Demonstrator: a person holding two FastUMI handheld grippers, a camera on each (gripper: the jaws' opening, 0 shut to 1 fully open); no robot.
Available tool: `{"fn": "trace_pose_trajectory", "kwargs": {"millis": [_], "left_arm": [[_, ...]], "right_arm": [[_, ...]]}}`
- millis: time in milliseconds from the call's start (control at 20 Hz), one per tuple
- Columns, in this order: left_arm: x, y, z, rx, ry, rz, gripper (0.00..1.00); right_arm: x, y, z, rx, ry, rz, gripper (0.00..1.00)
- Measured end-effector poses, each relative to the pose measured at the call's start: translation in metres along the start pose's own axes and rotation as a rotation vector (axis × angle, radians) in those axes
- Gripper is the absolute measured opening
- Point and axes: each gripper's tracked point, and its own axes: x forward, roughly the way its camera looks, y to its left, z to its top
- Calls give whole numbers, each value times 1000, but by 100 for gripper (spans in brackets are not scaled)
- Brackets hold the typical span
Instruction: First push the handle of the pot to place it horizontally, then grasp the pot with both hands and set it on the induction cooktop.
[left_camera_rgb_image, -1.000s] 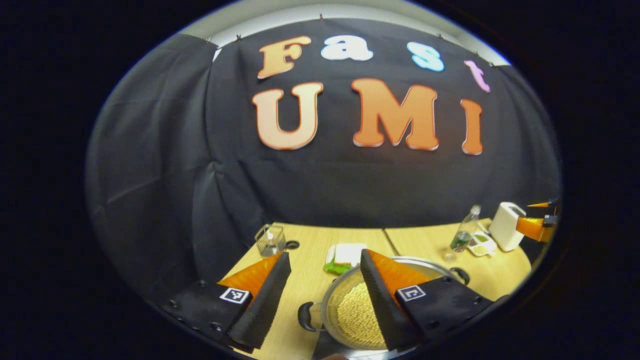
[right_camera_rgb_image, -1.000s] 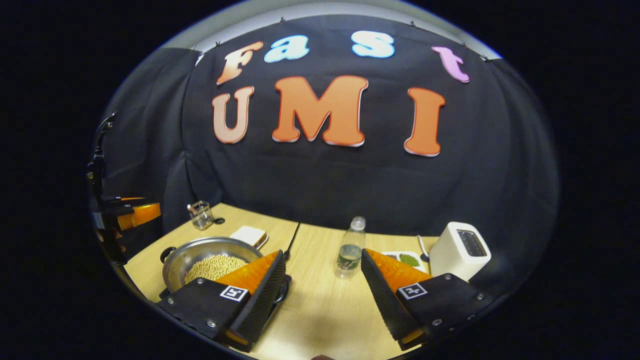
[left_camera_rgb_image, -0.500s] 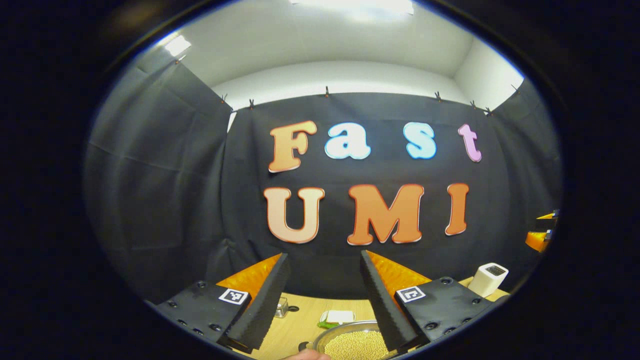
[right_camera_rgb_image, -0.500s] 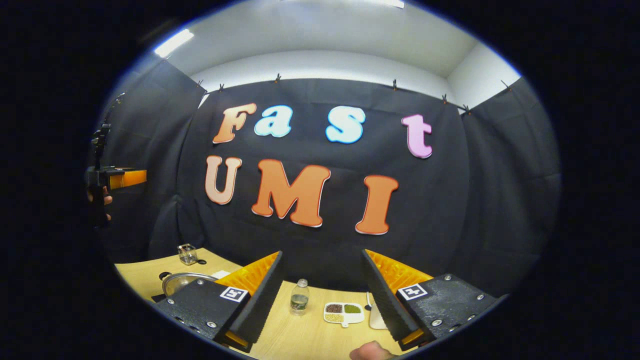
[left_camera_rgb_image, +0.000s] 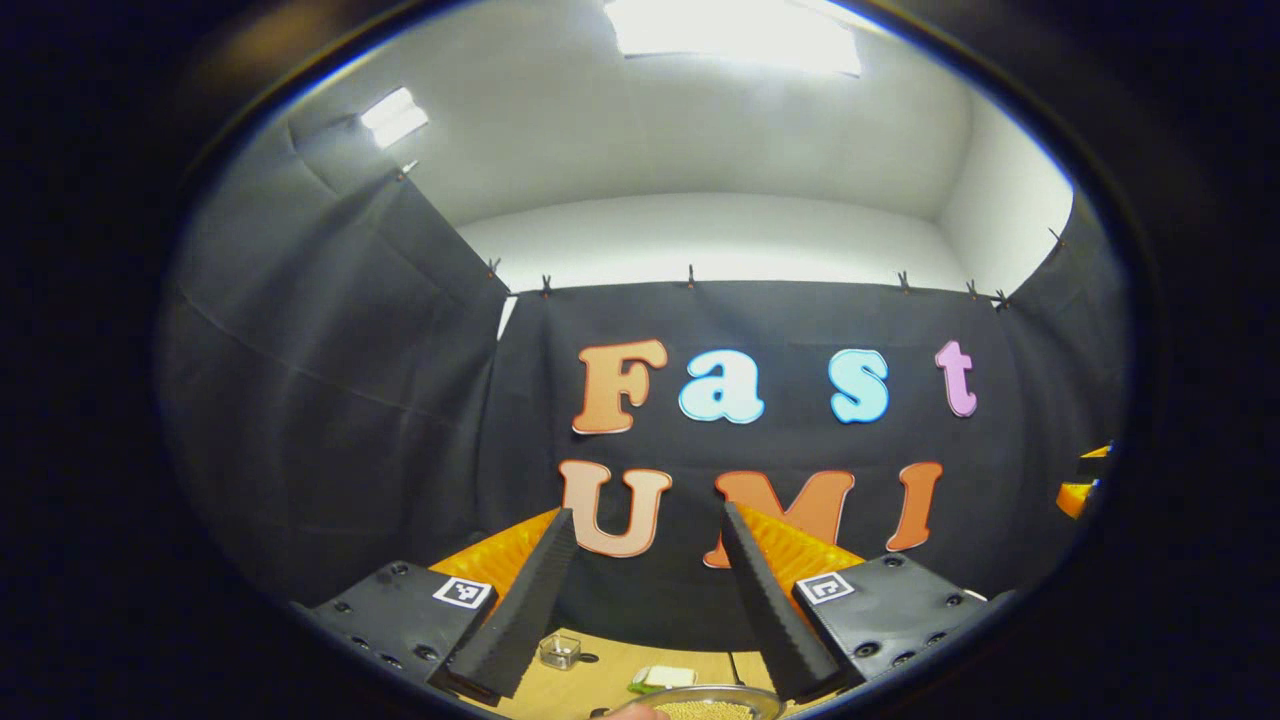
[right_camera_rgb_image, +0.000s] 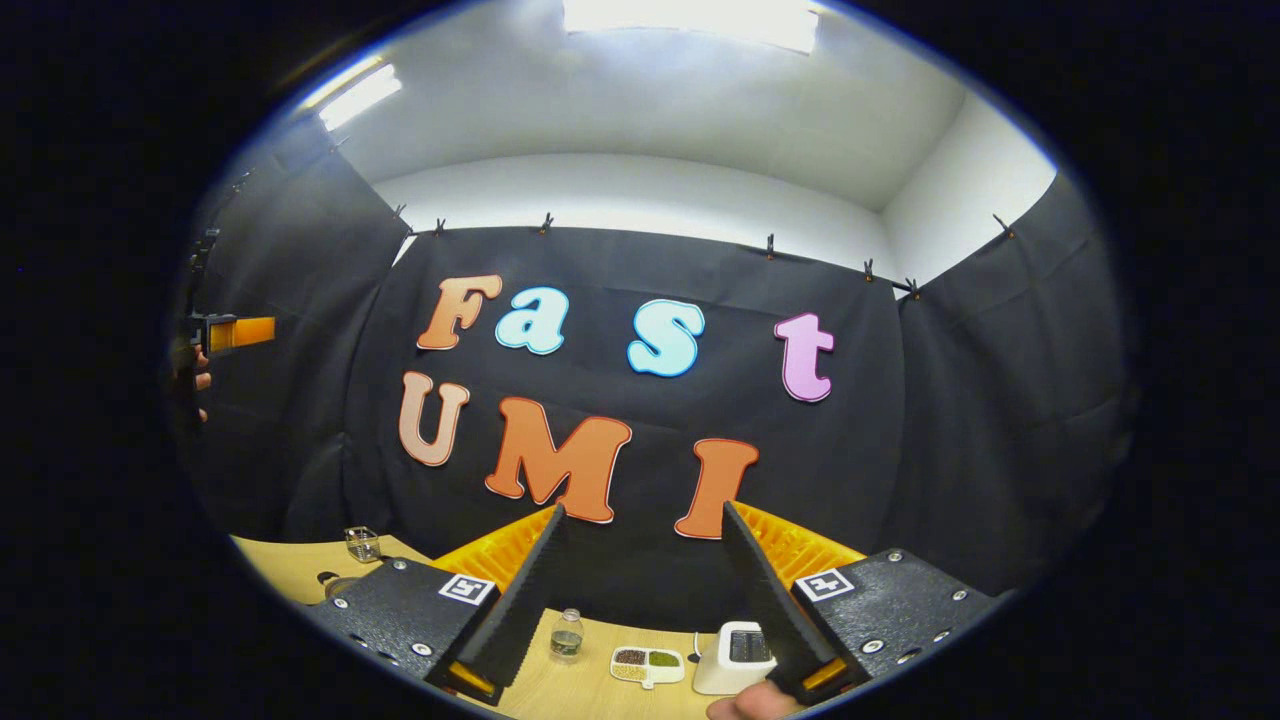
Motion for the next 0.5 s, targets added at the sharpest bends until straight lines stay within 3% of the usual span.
{"fn": "trace_pose_trajectory", "kwargs": {"millis": [50, 100, 250, 300, 450, 500], "left_arm": [[-3, -5, 6, 1, -12, -8, 92], [-4, -9, 11, 5, -17, -20, 98], [-3, -7, 13, 12, -3, -15, 97], [-3, -6, 10, 8, 10, -14, 97], [-5, -1, 11, 17, 38, -1, 98], [-6, 3, 11, 23, 39, 9, 98]], "right_arm": [[1, 0, 11, 7, -18, 3, 94], [2, 2, 21, 9, -35, 10, 94], [-3, 6, 40, 5, -70, 22, 97], [-4, 7, 45, 8, -77, 20, 90], [-12, 7, 58, 17, -110, 28, 97], [-14, 6, 64, 21, -129, 26, 94]]}}
